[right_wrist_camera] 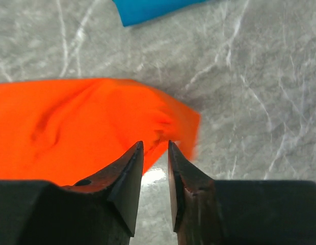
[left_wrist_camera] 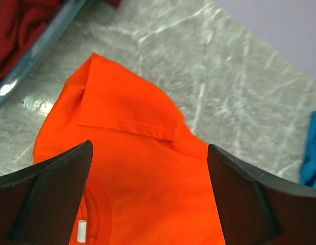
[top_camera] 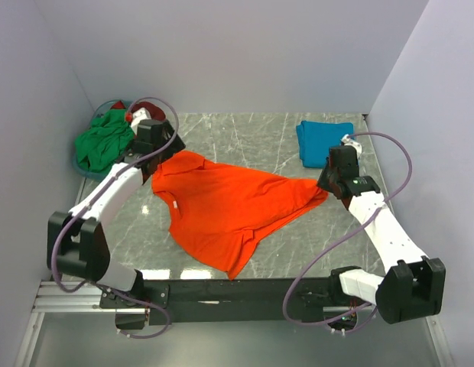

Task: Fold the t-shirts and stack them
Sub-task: Flatten the tshirt out

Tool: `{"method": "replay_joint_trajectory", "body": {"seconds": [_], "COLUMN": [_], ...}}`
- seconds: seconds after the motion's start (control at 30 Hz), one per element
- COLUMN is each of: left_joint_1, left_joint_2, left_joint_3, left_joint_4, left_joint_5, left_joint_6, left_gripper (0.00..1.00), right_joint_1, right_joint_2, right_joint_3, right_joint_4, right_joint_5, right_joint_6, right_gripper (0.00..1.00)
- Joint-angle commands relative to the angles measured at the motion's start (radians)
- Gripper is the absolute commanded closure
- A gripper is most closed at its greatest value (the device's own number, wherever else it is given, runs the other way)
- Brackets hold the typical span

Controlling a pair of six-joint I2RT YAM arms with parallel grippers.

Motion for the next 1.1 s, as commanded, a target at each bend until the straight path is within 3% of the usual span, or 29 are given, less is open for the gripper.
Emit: {"method": "replay_joint_trajectory", "body": {"seconds": [0.0, 0.07, 0.17, 0.2, 0.27, 0.3, 0.33, 0.53, 0.7, 0.97, 1.07], "left_joint_1": [-0.010, -0.013, -0.085, -0.112, -0.163, -0.171, -0.195, -0.348, -0.494, -0.810, -0.944], "left_joint_2": [-0.115, -0.192, -0.302, -0.330, -0.408, -0.433, -0.471, -0.476, -0.444, -0.386, -0.359], "left_joint_3": [-0.001, -0.033, -0.107, -0.148, -0.202, -0.261, -0.285, -0.377, -0.408, -0.394, -0.388], "left_joint_4": [0.006, 0.027, 0.029, 0.036, 0.068, 0.125, 0.133, 0.004, 0.078, 0.035, -0.032], "left_joint_5": [-0.016, 0.072, 0.082, 0.074, 0.196, 0.350, 0.373, 0.331, 0.433, 0.162, 0.009], "left_joint_6": [-0.004, 0.013, 0.006, 0.006, 0.042, 0.074, 0.058, -0.108, -0.180, -0.266, -0.381], "left_gripper": [0.00, 0.01, 0.01, 0.00, 0.00, 0.01, 0.01, 0.01, 0.00, 0.01, 0.01], "right_joint_1": [-0.008, -0.013, -0.016, -0.019, -0.022, -0.022, -0.027, -0.036, -0.036, -0.036, -0.036], "right_joint_2": [-0.041, -0.050, -0.063, -0.066, -0.081, -0.090, -0.104, -0.175, -0.205, -0.261, -0.276], "right_joint_3": [0.039, 0.039, 0.030, 0.031, 0.024, 0.018, 0.012, -0.047, -0.076, -0.099, -0.108], "right_joint_4": [0.054, 0.051, 0.035, 0.025, 0.015, 0.014, 0.015, 0.031, 0.032, 0.042, 0.052], "right_joint_5": [-0.002, 0.012, 0.038, 0.044, 0.065, 0.071, 0.069, 0.018, -0.002, -0.025, -0.037], "right_joint_6": [0.008, 0.011, 0.025, 0.028, 0.042, 0.045, 0.053, 0.048, 0.050, 0.042, 0.040], "right_gripper": [0.65, 0.61, 0.52, 0.42, 0.32, 0.25, 0.23, 0.22, 0.22, 0.22, 0.22]}}
